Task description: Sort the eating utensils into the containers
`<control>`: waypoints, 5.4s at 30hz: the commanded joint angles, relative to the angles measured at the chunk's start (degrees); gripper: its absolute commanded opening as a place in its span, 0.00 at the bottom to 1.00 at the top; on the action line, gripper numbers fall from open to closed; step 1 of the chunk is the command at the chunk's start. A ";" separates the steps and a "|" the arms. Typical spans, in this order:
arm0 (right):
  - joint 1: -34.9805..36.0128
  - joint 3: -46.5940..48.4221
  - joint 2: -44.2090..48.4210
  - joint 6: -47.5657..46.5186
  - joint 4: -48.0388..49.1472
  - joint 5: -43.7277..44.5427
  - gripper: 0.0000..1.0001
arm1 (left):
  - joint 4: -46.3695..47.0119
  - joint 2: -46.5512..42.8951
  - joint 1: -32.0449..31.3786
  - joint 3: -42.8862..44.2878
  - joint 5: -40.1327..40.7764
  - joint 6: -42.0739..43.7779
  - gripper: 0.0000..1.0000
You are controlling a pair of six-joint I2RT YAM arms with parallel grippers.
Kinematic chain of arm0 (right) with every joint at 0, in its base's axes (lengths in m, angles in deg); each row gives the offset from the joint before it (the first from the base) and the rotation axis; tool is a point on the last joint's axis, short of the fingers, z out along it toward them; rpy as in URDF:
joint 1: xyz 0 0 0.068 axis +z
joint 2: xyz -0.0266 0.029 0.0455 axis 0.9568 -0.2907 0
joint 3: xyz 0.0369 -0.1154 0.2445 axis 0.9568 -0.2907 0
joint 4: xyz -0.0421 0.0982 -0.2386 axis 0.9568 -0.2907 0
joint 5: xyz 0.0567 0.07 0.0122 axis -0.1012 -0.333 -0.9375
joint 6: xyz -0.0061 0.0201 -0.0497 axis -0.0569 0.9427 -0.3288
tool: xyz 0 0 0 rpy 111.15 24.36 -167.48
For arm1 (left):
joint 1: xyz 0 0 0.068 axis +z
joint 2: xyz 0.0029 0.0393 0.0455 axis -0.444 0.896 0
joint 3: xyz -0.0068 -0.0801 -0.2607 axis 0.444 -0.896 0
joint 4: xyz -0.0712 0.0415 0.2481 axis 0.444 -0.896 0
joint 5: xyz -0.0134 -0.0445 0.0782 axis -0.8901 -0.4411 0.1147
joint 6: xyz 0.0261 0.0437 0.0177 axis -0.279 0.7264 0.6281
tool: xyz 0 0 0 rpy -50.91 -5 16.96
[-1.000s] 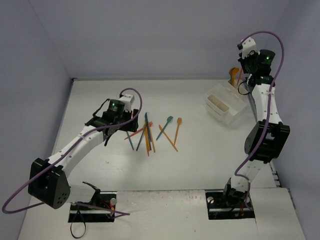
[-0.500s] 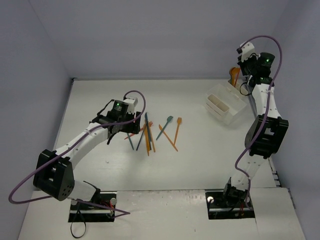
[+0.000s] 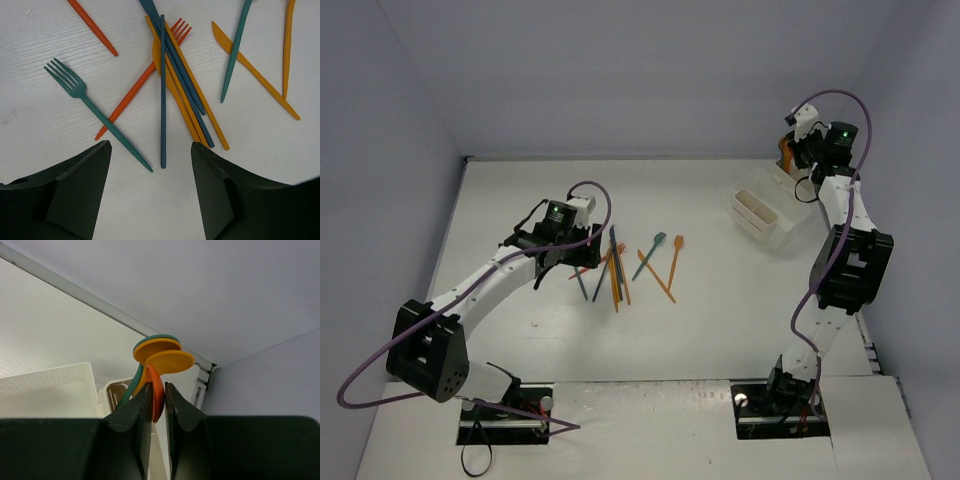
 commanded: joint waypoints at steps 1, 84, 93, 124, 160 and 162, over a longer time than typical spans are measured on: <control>0.03 0.20 1.44 0.63 4.71 -1.17 0.18 | 1.35 -2.75 0.36 0.96 -0.43 -1.16 0.62; 37.63 -25.31 39.09 57.31 -5.56 7.75 0.76 | 9.37 -8.58 -14.24 6.35 6.21 11.83 0.00; 44.74 -18.48 33.16 58.54 -5.53 8.39 0.75 | 9.31 -10.19 -17.92 9.06 3.26 14.81 0.00; 47.48 -22.53 38.60 48.91 -8.50 26.85 0.00 | 6.03 -8.31 -18.60 10.41 6.40 10.64 0.63; -8.99 -4.41 15.71 63.47 -2.46 42.57 0.00 | 5.05 -9.61 -11.56 -2.38 9.41 -4.14 0.73; -8.99 -3.72 14.15 62.94 -2.32 42.25 0.00 | 4.82 -9.45 -11.51 -2.27 9.33 -3.92 0.73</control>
